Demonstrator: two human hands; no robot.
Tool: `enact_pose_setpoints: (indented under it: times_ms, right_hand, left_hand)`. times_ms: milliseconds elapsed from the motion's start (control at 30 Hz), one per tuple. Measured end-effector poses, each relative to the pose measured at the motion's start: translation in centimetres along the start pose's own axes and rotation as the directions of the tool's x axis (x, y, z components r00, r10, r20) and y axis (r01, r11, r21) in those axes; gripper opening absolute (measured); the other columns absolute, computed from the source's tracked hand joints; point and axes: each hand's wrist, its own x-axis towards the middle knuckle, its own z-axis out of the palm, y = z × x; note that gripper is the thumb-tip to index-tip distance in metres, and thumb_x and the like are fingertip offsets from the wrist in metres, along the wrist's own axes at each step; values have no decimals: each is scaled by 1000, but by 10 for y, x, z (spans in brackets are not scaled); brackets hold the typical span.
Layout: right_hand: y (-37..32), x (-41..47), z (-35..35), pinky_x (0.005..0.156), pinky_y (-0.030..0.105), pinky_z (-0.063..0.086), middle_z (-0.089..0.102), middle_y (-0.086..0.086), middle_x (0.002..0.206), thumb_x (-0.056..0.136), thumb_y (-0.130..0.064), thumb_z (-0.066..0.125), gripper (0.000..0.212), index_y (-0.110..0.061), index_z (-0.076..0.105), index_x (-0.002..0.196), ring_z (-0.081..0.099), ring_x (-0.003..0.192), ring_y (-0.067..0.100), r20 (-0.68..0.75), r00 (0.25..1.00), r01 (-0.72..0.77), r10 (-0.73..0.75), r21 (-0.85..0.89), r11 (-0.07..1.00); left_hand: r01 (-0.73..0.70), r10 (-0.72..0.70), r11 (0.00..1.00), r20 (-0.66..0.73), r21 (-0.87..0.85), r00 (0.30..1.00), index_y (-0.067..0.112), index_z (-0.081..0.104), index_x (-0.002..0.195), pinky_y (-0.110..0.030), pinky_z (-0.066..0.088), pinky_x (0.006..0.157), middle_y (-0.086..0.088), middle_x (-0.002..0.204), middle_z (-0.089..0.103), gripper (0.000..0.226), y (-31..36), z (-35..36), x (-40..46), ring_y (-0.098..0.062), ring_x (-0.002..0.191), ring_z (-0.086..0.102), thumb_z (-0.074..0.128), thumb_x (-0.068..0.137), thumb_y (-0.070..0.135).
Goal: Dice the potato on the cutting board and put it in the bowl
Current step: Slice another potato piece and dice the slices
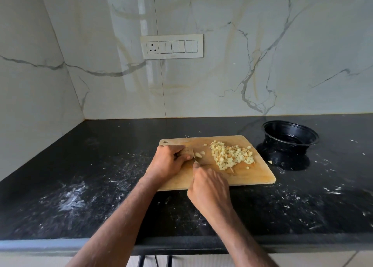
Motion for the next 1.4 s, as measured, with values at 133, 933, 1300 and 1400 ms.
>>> enact_pose_setpoints:
  times_ms: [133, 933, 1300, 1400]
  right_hand:
    - [2, -8, -2, 63, 23, 47, 58, -9, 79, 100, -19, 49, 49, -17, 45, 149, 54, 65, 8, 31, 999, -36, 35, 20, 999]
    - [-5, 15, 0, 55, 27, 56, 67, -5, 78, 101, -17, 48, 44, -15, 51, 145, 58, 59, 9, -55, 998, 2, -2, -12, 1000]
    - [-2, -17, -9, 49, 16, 43, 61, -14, 69, 99, -27, 53, 46, -24, 52, 144, 51, 54, 2, -39, 995, -85, 86, 32, 996]
    - [-4, -12, -11, 61, 25, 56, 71, -8, 74, 99, -30, 52, 46, -24, 52, 145, 61, 61, 9, -102, 992, -76, 79, 36, 996]
  left_hand:
    - [26, -26, 1000, -20, -8, 999, 11, 76, 96, -33, 52, 78, -5, 86, 75, 25, -1, 1, -1, -17, 78, 62, 78, 87, 34]
    - [70, -71, 997, -21, -39, 997, 10, 72, 124, -12, 44, 87, -5, 110, 76, 43, 0, 1, -1, -13, 102, 69, 81, 86, 28]
    - [109, -109, 994, -9, -31, 994, 15, 72, 125, -16, 45, 83, -1, 109, 76, 43, 0, 1, -3, -10, 98, 68, 79, 87, 34]
    - [118, -118, 992, -15, -43, 993, 17, 75, 119, -17, 49, 84, 2, 103, 76, 39, 1, 0, -4, -8, 93, 67, 81, 85, 34]
